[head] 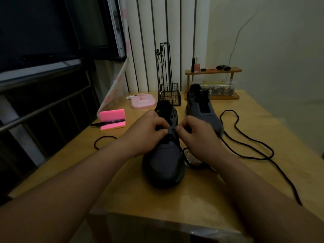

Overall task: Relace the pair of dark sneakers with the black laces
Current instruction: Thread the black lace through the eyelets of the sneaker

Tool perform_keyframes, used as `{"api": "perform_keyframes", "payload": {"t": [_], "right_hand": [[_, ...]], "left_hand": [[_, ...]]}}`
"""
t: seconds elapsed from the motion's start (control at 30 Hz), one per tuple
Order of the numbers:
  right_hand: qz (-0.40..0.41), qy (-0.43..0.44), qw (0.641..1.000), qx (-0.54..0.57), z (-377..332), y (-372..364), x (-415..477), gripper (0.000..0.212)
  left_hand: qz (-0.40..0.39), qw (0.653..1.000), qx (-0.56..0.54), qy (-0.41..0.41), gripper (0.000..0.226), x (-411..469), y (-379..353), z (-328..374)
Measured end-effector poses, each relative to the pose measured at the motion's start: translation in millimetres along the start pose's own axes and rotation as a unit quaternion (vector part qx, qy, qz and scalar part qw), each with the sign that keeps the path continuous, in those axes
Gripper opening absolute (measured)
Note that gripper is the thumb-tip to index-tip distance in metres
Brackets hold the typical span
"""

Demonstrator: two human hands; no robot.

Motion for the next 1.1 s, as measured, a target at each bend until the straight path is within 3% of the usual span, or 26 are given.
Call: {"api": "perform_keyframes", "payload": {"t": [0.33, 0.6, 0.77, 1.1], "right_hand": [[0.018, 0.076, 0.992, -0.099, -19.2, 2.2, -0.9, 0.016], [0.027, 0.070, 0.996, -0.053, -14.6, 3.1, -0.1, 0.012], [0.015, 0.082, 0.992, -0.098, -17.7, -2.2, 0.4, 0.013], [-0.012, -0.030, 0.997, 0.064, 4.7, -1.8, -0.7, 0.015]], "left_hand": [[0.016, 0.999, 0.027, -0.024, 0.017, -0.6, 2.2, 7.4], [0.013, 0.999, 0.012, -0.027, 0.015, 2.3, 0.3, 4.3], [0.026, 0.999, -0.012, -0.025, 0.016, 2.4, -2.4, 2.3], [-0.004, 1.000, -0.022, -0.020, 0.010, 7.2, -5.5, -1.0]]}}
Point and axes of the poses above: each hand's wrist, its own x-axis towards the middle knuckle, its own y-axis out of the back of the hand, z = x × y, the point moved 9 cm from there along x, towards the middle knuckle, and after that the axes turned 2 degrees about -y, right-handed, at the moved point
